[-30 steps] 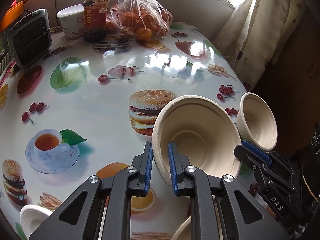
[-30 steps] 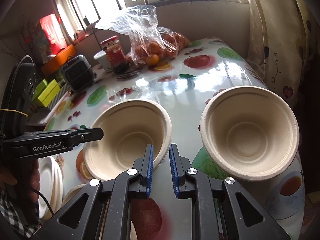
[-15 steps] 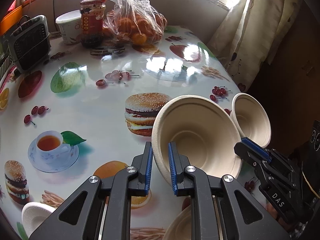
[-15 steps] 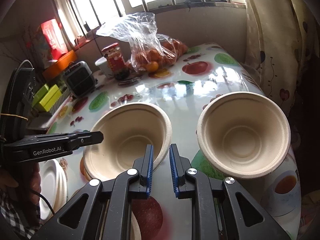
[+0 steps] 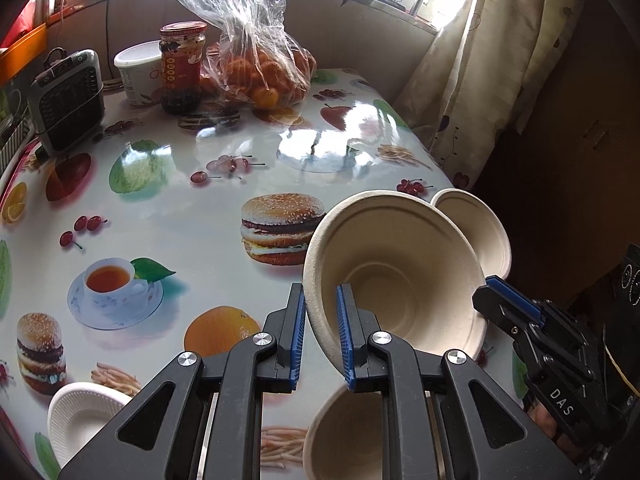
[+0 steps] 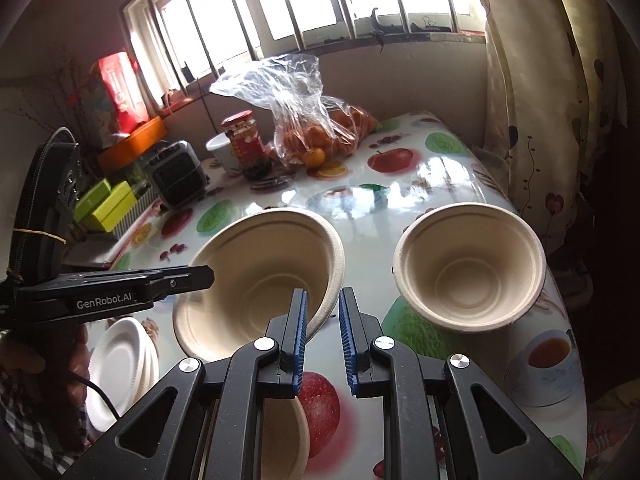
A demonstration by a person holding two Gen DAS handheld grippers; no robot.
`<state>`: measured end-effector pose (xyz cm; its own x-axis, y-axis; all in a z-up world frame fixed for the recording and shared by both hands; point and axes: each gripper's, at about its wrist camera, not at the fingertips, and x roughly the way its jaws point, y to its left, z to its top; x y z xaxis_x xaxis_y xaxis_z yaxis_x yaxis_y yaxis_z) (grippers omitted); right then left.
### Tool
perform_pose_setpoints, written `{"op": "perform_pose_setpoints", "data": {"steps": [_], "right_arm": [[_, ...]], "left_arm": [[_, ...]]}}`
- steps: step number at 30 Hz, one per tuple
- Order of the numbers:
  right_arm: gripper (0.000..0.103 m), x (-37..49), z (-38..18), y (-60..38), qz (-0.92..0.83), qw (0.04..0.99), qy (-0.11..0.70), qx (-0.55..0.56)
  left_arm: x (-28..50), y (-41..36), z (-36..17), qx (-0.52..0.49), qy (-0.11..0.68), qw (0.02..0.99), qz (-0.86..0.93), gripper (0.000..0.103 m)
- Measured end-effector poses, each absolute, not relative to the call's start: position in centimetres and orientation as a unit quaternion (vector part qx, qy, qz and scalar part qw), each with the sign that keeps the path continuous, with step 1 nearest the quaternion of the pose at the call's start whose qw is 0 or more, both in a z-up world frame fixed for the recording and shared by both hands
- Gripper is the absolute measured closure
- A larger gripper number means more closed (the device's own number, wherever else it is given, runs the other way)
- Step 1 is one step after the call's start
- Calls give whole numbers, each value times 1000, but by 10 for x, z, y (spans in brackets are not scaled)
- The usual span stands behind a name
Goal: Organize plates and bowls
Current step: 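Lift the held bowls with both grippers and carry them over another beige bowl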
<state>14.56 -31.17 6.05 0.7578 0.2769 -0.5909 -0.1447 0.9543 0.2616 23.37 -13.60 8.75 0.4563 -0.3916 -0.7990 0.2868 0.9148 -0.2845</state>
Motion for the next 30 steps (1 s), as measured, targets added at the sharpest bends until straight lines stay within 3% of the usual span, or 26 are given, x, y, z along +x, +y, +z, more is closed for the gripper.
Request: {"op": "perform_pose_setpoints", "data": {"steps": [30], "right_arm": [[87, 60, 59, -297, 108, 939, 307, 114]], "left_arm": [[162, -123, 93, -38, 479, 850, -216, 86]]}}
